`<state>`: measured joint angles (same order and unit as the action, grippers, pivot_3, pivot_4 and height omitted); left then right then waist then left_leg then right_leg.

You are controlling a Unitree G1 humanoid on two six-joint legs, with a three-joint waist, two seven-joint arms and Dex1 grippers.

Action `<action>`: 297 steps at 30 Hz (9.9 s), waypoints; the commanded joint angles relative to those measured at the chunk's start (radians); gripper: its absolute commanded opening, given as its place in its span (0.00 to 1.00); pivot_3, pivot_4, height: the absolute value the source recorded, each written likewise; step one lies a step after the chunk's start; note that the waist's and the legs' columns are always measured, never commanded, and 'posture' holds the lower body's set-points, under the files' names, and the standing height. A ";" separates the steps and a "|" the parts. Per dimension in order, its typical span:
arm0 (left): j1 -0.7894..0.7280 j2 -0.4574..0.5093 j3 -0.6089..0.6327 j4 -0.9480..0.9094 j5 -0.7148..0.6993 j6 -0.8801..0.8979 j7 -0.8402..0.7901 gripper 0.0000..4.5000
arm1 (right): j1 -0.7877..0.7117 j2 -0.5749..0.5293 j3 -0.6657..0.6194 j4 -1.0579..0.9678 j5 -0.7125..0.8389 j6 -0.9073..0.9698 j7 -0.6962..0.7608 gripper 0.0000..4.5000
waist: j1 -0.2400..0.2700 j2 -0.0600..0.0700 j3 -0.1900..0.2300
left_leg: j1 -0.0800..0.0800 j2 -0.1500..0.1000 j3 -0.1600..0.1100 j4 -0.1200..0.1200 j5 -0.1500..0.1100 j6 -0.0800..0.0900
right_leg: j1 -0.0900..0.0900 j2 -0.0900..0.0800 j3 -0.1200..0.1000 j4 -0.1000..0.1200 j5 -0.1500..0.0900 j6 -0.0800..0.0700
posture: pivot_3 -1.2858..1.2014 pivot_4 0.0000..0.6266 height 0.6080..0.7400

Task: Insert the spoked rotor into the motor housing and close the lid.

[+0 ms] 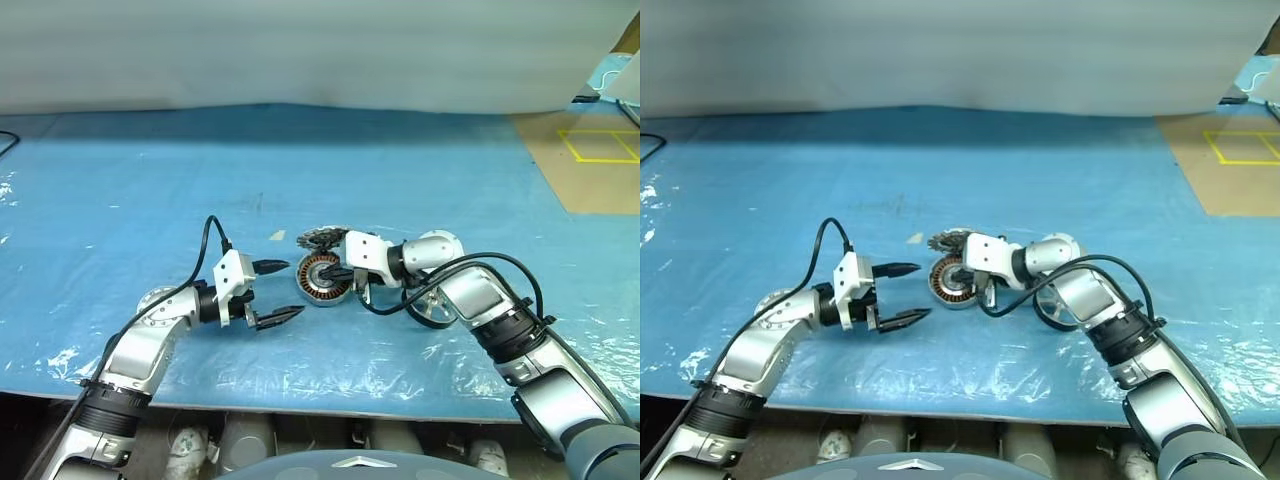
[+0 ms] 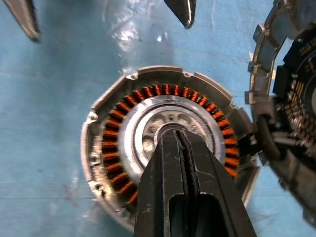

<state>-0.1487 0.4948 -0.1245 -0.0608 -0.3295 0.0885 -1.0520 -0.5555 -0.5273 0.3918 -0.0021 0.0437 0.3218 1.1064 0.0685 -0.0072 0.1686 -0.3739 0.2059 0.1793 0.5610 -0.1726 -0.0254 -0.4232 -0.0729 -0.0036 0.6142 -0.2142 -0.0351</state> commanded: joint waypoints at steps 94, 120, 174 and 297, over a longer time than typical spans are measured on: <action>0.012 0.003 -0.031 -0.241 -0.085 0.148 0.050 1.00 | 0.164 -0.487 -0.216 -0.221 0.084 0.059 0.206 0.27 | 0.000 0.002 0.000 | 0.002 0.000 -0.001 0.000 0.000 0.001 | 0.004 0.000 -0.003 -0.003 0.000 0.000 | 0.52 0.24 1.00; 0.080 0.068 0.097 -0.209 -0.128 0.100 0.038 1.00 | 0.031 -0.095 -0.168 -0.194 0.287 0.343 -0.007 0.27 | 0.001 0.002 0.001 | 0.000 0.000 -0.001 0.001 0.000 0.000 | 0.002 0.000 -0.003 -0.001 0.000 0.000 | 0.52 0.24 1.00; 0.045 0.039 0.048 -0.186 -0.077 0.077 0.055 1.00 | -0.023 -0.051 -0.069 -0.064 0.174 0.219 0.009 0.63 | -0.001 0.002 0.000 | 0.001 0.000 -0.001 0.001 0.000 0.000 | 0.002 0.000 -0.002 0.000 0.000 0.000 | 0.52 0.24 1.00; 0.006 0.063 0.141 -0.109 -0.157 0.134 0.044 1.00 | -0.152 0.079 -0.118 0.047 0.231 0.272 0.065 0.00 | 0.001 0.002 0.001 | -0.006 0.001 -0.001 0.002 0.002 -0.003 | -0.003 0.000 -0.005 0.001 0.000 -0.001 | 0.52 0.24 1.00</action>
<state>-0.1466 0.5494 -0.0029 -0.1335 -0.4702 0.2271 -0.9999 -0.7152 -0.4416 0.2654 0.0901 0.2567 0.5893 1.1635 0.0696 -0.0055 0.1692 -0.3795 0.2066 0.1779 0.5633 -0.1704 -0.0288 -0.4265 -0.0729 -0.0080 0.6157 -0.2143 -0.0359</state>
